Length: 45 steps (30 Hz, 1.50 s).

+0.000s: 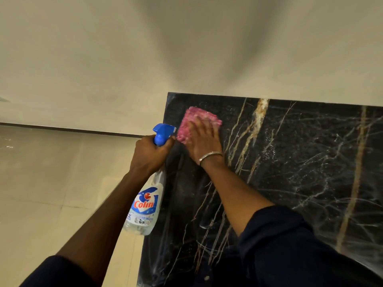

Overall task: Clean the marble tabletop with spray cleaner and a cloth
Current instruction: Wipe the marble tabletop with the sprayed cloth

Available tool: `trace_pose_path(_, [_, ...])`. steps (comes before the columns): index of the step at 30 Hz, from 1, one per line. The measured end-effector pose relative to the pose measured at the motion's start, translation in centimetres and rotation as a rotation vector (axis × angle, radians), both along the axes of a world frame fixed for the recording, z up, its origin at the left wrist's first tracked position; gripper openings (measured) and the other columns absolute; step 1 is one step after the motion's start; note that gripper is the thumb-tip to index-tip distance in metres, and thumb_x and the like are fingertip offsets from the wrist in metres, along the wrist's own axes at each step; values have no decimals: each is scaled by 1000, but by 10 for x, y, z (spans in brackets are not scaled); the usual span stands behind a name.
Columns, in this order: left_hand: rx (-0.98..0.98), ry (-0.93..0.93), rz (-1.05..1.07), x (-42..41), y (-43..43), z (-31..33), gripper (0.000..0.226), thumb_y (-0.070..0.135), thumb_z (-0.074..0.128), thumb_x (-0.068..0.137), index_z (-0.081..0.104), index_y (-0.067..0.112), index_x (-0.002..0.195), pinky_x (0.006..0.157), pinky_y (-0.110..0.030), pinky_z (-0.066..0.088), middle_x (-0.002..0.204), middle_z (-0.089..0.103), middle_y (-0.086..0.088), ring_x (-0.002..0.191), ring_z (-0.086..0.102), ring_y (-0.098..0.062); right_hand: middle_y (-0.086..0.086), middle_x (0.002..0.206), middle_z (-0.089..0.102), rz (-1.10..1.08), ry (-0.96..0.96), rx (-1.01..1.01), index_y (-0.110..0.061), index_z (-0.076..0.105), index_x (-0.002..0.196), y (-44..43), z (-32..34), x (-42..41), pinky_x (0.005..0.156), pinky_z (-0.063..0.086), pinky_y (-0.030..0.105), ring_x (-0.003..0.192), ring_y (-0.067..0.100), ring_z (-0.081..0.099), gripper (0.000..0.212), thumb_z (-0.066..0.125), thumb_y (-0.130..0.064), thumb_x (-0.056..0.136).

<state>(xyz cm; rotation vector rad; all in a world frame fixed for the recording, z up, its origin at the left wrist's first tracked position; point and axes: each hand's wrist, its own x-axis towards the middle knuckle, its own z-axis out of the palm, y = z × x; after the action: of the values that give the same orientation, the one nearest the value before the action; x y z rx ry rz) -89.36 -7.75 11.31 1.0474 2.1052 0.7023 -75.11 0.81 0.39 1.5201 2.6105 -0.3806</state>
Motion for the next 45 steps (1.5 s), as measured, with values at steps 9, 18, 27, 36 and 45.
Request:
trace_pose_path(9, [0,-15,-25,6,-2,-1,29,43,60,92,52,23,72,56,-22,44,59,55,1,54,56,-13,15,164,-9,-613,-8,-114,-16,-1,157,31,9,45,118,-5,60,148,41,-10,77,35,-44,96])
trace_pose_path(18, [0,-1,2,-2,-15,8,32,46,63,89,55,18,74,66,-45,58,63,64,-14,60,66,-34,12,164,1,12,-8,-48,-18,1,156,-62,9,-28,117,2,61,150,40,-2,75,33,-52,97])
trace_pose_path(27, [-20,-5,-50,1,-20,11,39,48,58,91,59,10,81,69,-41,58,64,64,-14,58,64,-28,11,164,9,-322,-34,22,-20,11,157,-41,-3,95,120,6,57,150,37,6,71,32,-51,96])
trace_pose_path(36, [-2,30,-41,12,-41,12,33,41,61,92,50,22,67,53,-20,41,55,54,0,52,55,-12,16,162,-13,-448,18,-118,-16,-5,156,-82,9,33,116,-4,64,147,43,-13,76,27,-52,98])
trace_pose_path(45, [-35,28,-48,9,-53,8,35,43,60,92,57,11,79,59,-25,48,63,60,-8,58,61,-19,8,165,0,-7,-75,18,-24,0,156,-96,-1,80,120,2,56,151,35,-5,76,20,-65,95])
